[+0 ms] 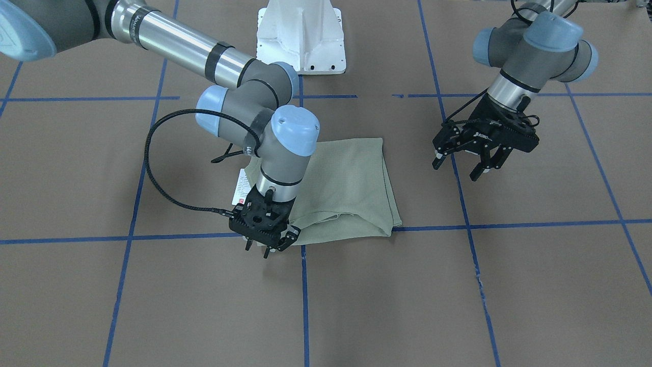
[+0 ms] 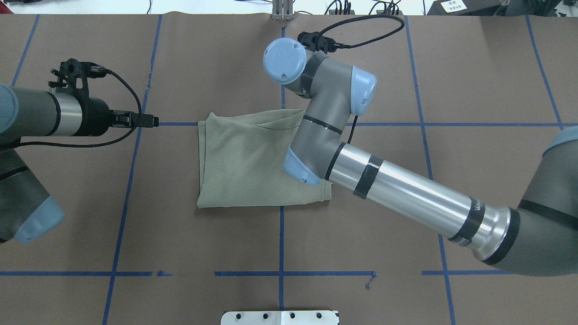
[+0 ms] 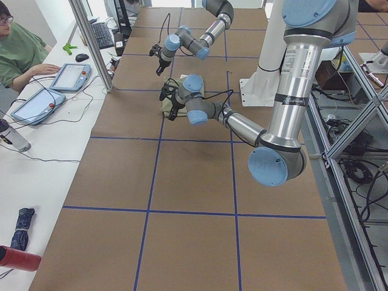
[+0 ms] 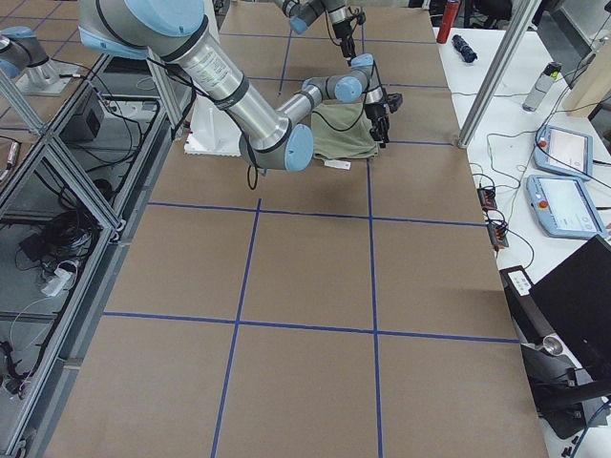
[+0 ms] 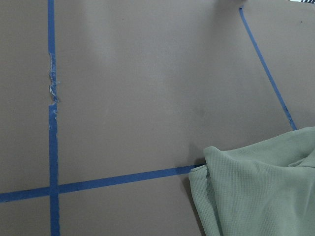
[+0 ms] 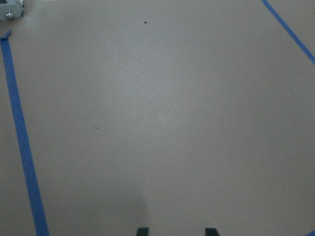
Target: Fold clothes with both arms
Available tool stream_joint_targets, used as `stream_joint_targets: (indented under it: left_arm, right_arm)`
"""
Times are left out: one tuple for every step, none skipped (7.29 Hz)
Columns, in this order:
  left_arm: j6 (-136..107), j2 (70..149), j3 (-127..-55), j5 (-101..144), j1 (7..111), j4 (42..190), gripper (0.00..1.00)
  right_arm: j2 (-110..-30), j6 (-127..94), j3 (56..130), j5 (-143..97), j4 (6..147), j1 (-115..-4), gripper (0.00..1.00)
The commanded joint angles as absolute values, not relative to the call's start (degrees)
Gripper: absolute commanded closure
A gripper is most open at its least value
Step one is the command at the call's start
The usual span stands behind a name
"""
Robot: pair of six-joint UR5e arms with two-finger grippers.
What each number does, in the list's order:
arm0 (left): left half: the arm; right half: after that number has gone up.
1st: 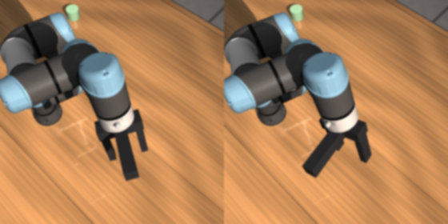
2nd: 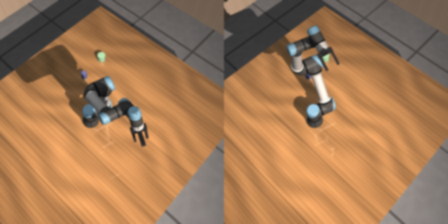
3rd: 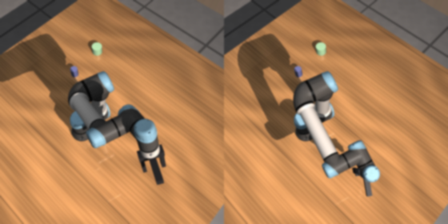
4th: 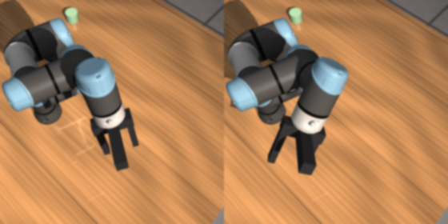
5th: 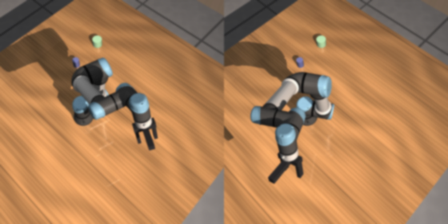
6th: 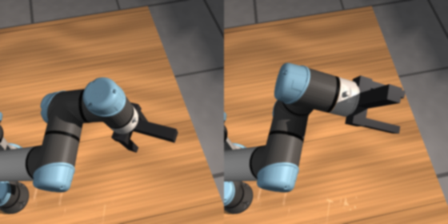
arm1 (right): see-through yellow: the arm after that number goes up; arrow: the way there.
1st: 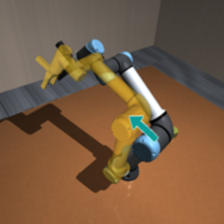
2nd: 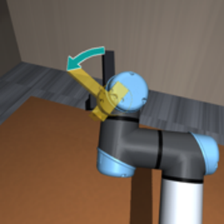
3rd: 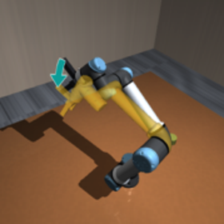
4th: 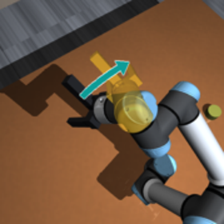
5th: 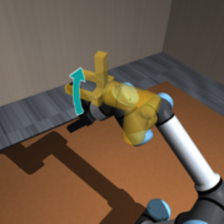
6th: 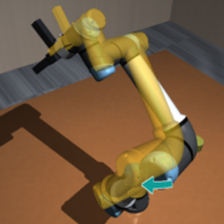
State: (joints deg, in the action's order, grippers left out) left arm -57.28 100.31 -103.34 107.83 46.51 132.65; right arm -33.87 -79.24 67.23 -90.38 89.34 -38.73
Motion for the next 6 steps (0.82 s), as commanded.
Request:
stream_joint_targets:
  left_arm:
    - [-44.73, 99.24, -104.58, 110.81, 53.66, 126.34, 0.0]
    - [-33.6, 98.1, -105.63, 113.09, 59.62, 121.17, 0.0]
    - [-20.78, 96.69, -105.64, 116.77, 67.07, 116.85, 0.0]
    - [-8.73, 94.85, -105.3, 120.37, 74.11, 113.59, 0.0]
    - [2.0, 93.62, -104.68, 121.45, 80.18, 110.34, 0.0]
    - [7.85, 93.52, -104.16, 121.9, 85.46, 103.95, 0.0]
  right_arm:
    - [-44.23, -59.16, 81.64, -104.27, 93.65, -49.87, 0.0]
    - [-50.65, -43.31, 91.66, -109.2, 103.44, -56.45, 0.0]
    - [-55.32, -26.1, 99.07, -112.38, 112.84, -64.34, 0.0]
    - [-60.68, -12.7, 102.36, -117.11, 116.68, -71.56, 0.0]
    - [-65.87, -2.74, 102.65, -120.9, 116.28, -77.02, 0.0]
    - [-70.7, 2.93, 102.48, -123.03, 116.19, -81.08, 0.0]
